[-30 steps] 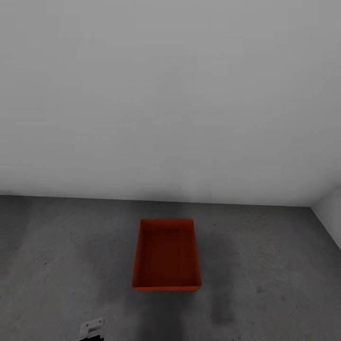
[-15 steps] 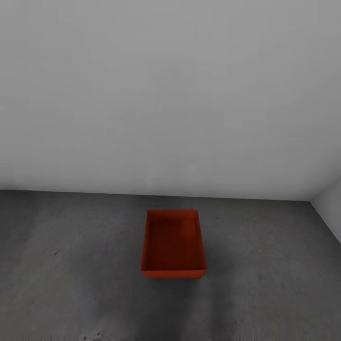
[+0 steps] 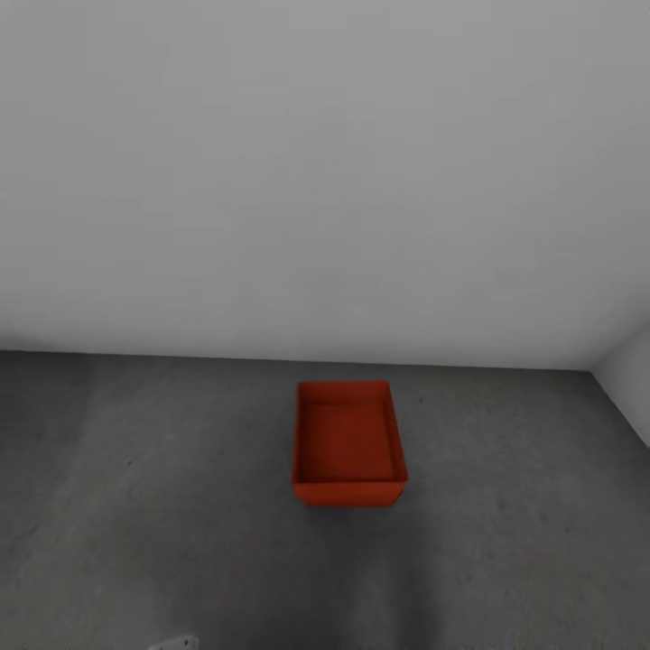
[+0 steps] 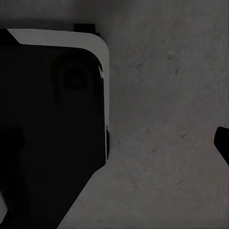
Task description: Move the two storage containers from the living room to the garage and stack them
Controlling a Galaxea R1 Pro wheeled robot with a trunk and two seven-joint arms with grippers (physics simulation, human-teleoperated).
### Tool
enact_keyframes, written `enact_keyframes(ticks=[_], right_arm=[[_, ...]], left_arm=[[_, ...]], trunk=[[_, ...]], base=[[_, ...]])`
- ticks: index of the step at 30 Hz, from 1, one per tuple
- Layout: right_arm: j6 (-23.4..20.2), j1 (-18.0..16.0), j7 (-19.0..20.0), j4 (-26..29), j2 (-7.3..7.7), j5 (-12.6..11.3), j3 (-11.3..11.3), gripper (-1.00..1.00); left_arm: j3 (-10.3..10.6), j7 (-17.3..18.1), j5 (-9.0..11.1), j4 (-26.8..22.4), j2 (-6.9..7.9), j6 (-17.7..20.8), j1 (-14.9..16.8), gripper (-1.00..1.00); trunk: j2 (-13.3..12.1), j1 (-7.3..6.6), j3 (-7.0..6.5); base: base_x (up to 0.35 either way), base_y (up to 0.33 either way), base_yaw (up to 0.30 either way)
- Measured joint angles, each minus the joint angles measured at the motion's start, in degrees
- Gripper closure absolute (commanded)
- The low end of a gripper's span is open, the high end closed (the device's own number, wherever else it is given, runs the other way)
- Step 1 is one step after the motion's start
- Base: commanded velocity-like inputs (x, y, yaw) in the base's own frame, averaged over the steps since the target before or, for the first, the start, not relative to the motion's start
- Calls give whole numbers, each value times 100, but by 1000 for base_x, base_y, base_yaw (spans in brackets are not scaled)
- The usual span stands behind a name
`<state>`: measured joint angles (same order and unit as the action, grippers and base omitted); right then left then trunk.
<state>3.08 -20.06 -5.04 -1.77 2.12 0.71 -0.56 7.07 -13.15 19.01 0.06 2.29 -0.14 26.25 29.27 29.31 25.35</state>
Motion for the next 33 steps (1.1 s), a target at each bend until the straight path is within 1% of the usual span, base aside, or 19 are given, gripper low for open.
enact_keyframes(ticks=[7,16,27,33], right_arm=[[1,71,-1,1,0,0,1,-100],[7,122,-2,2,-6,0,0,-100],[29,123,-2,2,-8,0,3,-100],[37,123,-1,2,-1,22,7,-100]], left_arm=[[0,1,0,-3,0,-2,0,-100],[0,2,-10,-6,0,-10,0,-100],[0,-4,-21,-8,-2,-4,0,-100],[0,0,-32,-13,2,-4,0,-100]], trunk=[[1,-2,-55],[1,-3,-136],[1,-3,-237],[1,-3,-257]], base=[[-105,81,-44],[-7,5,-69],[0,0,-9],[0,0,0]])
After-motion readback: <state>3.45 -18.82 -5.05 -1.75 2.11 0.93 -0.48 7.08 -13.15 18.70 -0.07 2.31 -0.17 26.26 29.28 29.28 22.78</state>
